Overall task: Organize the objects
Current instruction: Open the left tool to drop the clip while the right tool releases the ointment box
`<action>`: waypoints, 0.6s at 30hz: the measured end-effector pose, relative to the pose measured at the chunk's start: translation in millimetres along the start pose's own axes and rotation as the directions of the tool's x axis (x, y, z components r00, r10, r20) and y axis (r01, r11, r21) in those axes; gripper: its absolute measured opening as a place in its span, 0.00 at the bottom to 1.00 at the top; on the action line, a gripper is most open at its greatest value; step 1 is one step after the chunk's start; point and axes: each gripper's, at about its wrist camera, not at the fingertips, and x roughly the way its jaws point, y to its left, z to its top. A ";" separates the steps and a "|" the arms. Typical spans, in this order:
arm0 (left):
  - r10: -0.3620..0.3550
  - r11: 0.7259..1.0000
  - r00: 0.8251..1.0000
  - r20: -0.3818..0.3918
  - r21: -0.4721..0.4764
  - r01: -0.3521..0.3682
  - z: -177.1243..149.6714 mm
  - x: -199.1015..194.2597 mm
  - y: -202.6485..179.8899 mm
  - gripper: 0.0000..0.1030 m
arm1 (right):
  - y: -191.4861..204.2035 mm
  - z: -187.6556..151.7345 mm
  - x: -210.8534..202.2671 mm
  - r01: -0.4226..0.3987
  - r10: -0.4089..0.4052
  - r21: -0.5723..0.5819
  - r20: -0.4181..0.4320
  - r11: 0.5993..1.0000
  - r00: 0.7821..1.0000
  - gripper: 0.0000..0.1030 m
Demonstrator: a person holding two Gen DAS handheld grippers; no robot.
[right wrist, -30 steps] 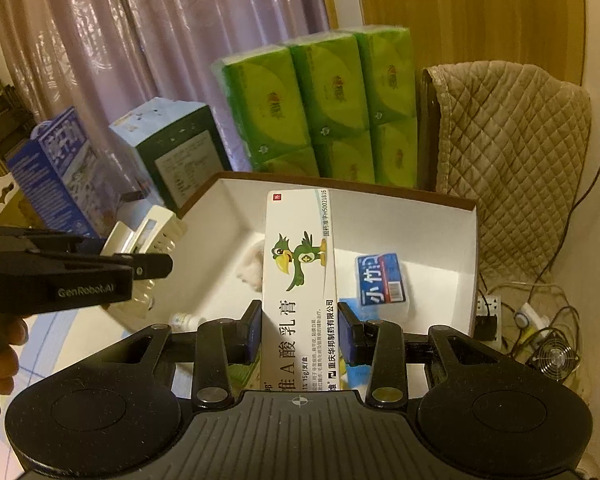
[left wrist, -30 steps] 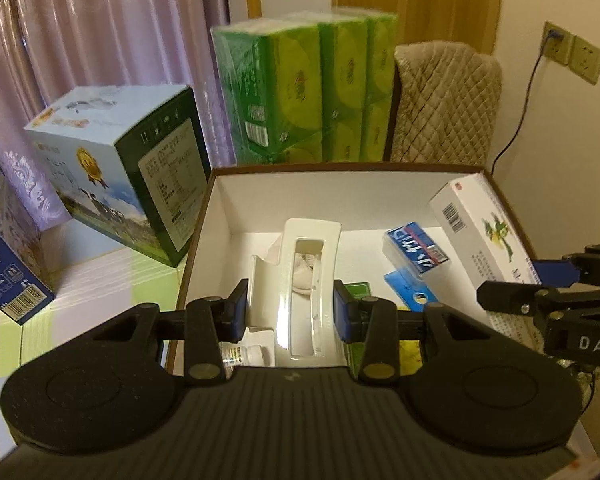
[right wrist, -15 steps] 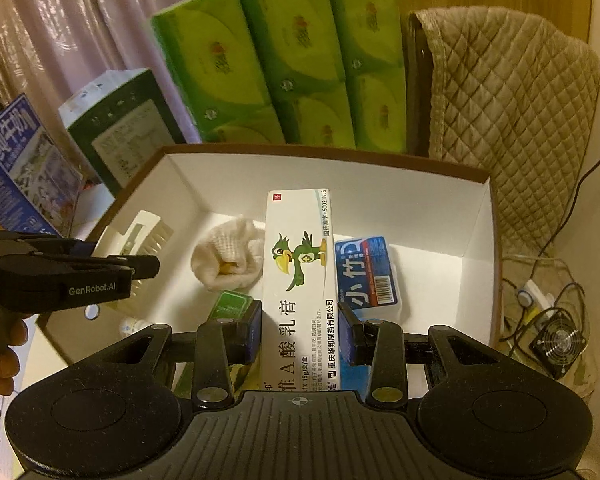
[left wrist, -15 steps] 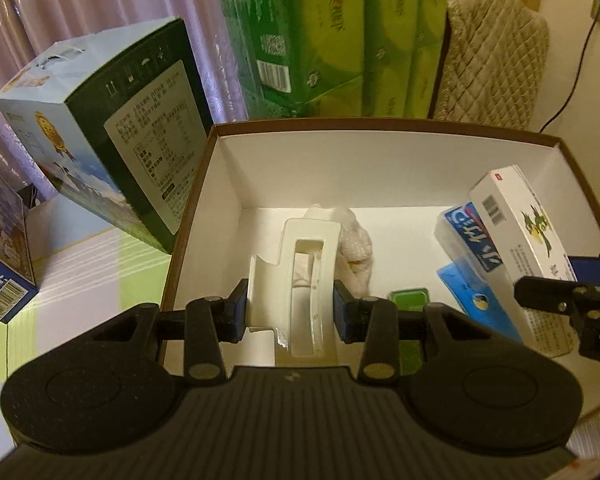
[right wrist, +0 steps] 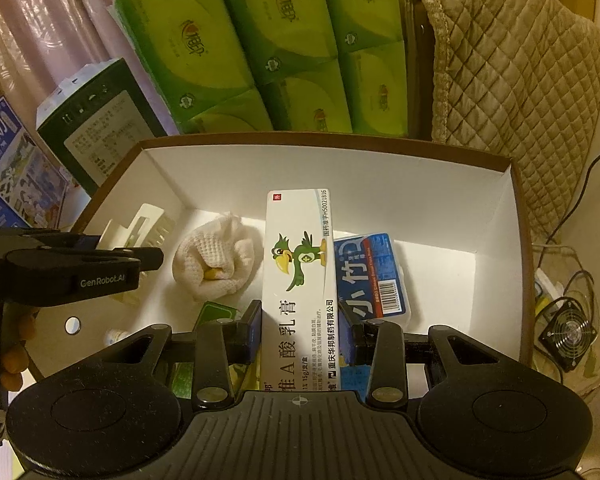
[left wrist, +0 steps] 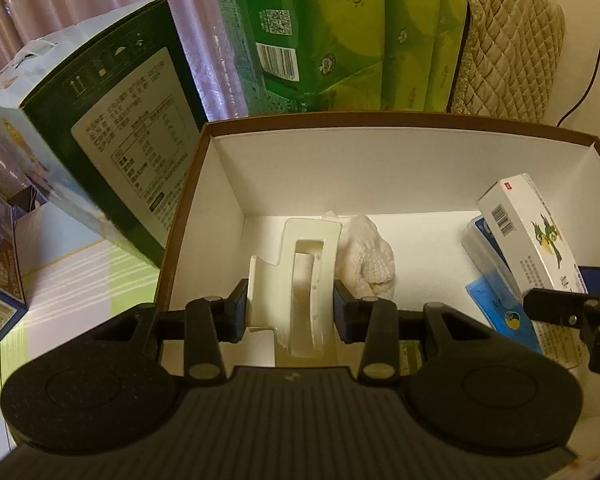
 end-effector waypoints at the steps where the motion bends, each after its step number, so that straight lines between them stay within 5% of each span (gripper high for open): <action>1: -0.007 1.000 1.000 -0.001 0.001 0.007 0.5 0.7 0.6 0.36 | -0.4 -0.3 0.9 -0.001 0.001 0.003 -0.001 1.000 1.000 0.34; 7: -0.008 1.000 1.000 0.018 -0.003 0.008 1.7 -2.0 3.5 0.50 | -1.9 -0.3 3.6 -0.001 0.002 0.015 -0.002 1.000 1.000 0.34; 18: -0.015 1.000 1.000 0.026 0.005 0.015 4.0 -10.0 4.0 0.52 | 0.4 2.4 5.1 0.000 0.000 0.019 0.000 1.000 1.000 0.34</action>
